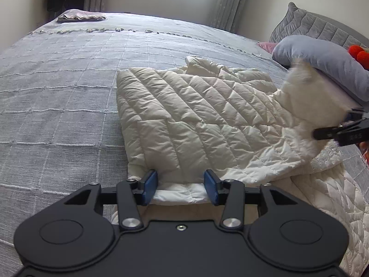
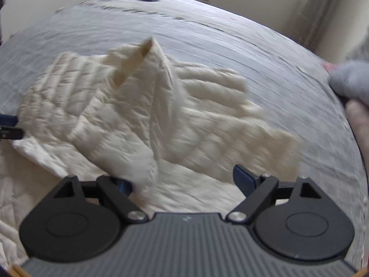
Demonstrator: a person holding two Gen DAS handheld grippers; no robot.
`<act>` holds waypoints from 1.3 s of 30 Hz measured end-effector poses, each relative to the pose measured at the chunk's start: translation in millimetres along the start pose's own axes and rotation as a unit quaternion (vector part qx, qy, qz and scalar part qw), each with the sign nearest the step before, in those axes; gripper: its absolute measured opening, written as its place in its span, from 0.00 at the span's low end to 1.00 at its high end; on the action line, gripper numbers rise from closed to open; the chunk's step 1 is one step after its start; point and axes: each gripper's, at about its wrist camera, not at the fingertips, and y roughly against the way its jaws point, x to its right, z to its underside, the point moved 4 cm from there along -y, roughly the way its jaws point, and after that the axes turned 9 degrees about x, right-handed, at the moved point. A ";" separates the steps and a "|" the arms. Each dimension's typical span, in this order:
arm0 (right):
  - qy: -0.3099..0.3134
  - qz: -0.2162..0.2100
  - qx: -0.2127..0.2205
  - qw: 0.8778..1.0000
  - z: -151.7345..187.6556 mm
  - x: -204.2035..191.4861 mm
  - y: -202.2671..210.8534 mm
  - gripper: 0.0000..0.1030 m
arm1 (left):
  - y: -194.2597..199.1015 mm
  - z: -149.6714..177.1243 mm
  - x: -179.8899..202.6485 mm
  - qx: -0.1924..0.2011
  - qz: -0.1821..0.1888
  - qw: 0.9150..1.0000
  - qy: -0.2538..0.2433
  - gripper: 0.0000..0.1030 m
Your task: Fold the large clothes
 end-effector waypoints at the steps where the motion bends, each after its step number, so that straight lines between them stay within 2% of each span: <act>1: -0.029 -0.004 -0.004 1.000 5.8 17.8 5.5 0.86 | 0.9 -0.5 0.6 0.000 0.002 1.000 -0.001 0.46; 6: -0.101 -0.020 -0.006 0.995 27.0 63.2 20.9 0.86 | 3.5 -5.5 -1.0 0.003 -0.005 1.000 -0.008 0.46; 12: -0.175 -0.066 -0.008 0.982 30.4 71.3 -4.5 0.84 | 1.8 -17.8 -3.7 0.019 -0.023 1.000 -0.002 0.43; 14: -0.187 -0.079 -0.016 0.979 33.1 62.9 -20.9 0.74 | 0.8 -23.2 -2.7 0.030 -0.030 0.999 -0.003 0.43; 15: -0.192 -0.080 -0.018 0.978 34.8 59.0 -28.8 0.65 | 0.1 -25.3 -2.5 0.037 -0.031 0.999 -0.005 0.43; 17: -0.187 -0.084 -0.009 0.979 34.4 51.3 -36.9 0.26 | -3.2 -29.7 -1.0 0.045 -0.031 0.998 -0.010 0.38; 18: -0.182 -0.078 0.004 0.980 31.4 48.7 -35.6 0.22 | -5.1 -31.1 0.3 0.047 -0.028 0.998 -0.012 0.33; 19: -0.175 -0.073 0.020 0.982 27.4 47.3 -32.2 0.14 | -7.0 -32.5 2.0 0.051 -0.024 0.998 -0.014 0.33; 20: -0.169 -0.066 0.036 0.983 24.0 47.1 -28.3 0.11 | -9.0 -33.0 3.7 0.055 -0.018 0.998 -0.016 0.33; 22: -0.154 -0.032 0.046 0.987 21.1 50.5 -27.5 0.11 | -17.2 -29.8 6.8 0.048 -0.012 0.998 -0.024 0.33; 24: -0.127 0.010 0.027 0.992 25.7 52.4 -37.8 0.11 | -33.6 -19.7 7.4 0.021 -0.020 0.999 -0.037 0.33; 26: -0.116 0.004 0.010 0.993 34.2 52.3 -49.0 0.11 | -49.9 -7.4 5.4 0.001 -0.024 0.999 -0.043 0.33; 31: -0.132 -0.012 0.009 0.991 37.0 56.9 -39.9 0.12 | -43.0 -8.4 2.4 0.014 -0.028 0.999 -0.021 0.34; 33: -0.144 -0.021 0.004 0.989 37.3 61.2 -28.6 0.21 | -31.8 -11.2 5.9 0.009 -0.034 0.999 -0.023 0.36; 34: -0.150 -0.024 0.003 0.988 38.1 63.0 -21.4 0.34 | -24.2 -12.9 9.1 0.006 -0.037 0.999 -0.023 0.44; 35: -0.155 -0.023 0.004 0.988 39.8 64.7 -12.2 0.50 | -16.7 -13.8 11.9 0.004 -0.037 0.999 -0.023 0.48; 37: -0.155 -0.022 0.009 0.988 44.4 66.8 6.8 0.60 | -0.3 -13.6 17.6 -0.001 -0.041 0.999 -0.019 0.60; 39: -0.153 -0.019 0.004 0.988 51.8 68.1 27.2 0.65 | 15.4 -11.1 22.6 -0.009 -0.047 0.999 -0.016 0.64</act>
